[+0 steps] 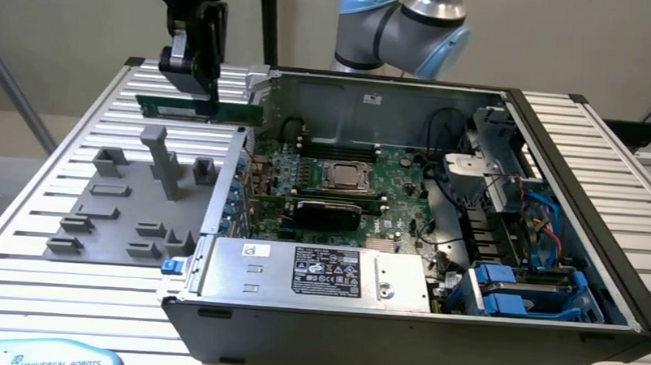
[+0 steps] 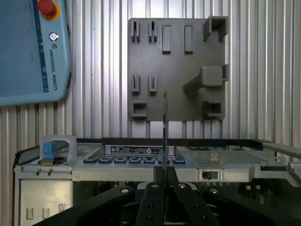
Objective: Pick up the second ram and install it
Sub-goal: 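Pick up the second ram and move it above second insertion slot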
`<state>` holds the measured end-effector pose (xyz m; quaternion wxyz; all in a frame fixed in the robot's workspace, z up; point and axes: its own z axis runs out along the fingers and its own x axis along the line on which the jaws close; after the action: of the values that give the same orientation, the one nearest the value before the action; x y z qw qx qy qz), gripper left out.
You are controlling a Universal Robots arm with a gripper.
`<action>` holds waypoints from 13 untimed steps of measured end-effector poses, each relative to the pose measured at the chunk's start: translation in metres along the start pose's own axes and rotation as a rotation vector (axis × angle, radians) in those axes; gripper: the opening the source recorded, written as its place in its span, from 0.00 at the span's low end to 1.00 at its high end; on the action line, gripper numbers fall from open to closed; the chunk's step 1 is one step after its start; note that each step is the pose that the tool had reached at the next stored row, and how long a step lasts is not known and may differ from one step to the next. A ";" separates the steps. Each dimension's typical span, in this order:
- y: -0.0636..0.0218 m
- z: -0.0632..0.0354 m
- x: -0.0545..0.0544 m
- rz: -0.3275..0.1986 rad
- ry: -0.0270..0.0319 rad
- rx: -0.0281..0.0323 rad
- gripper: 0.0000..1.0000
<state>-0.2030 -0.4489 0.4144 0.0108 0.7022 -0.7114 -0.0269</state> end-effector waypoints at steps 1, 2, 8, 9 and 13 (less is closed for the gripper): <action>-0.0045 -0.0003 -0.001 0.000 0.0000 -0.0001 0.14; -0.0090 -0.0004 -0.001 0.000 -0.0002 0.0000 0.14; -0.0364 -0.0014 -0.006 0.000 -0.0006 0.0000 0.14; -0.0406 -0.0015 -0.007 0.000 -0.0005 0.0000 0.14; -0.0578 -0.0012 -0.012 0.000 -0.0005 -0.0001 0.14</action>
<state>-0.1451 -0.4373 0.4128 0.0106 0.7022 -0.7114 -0.0271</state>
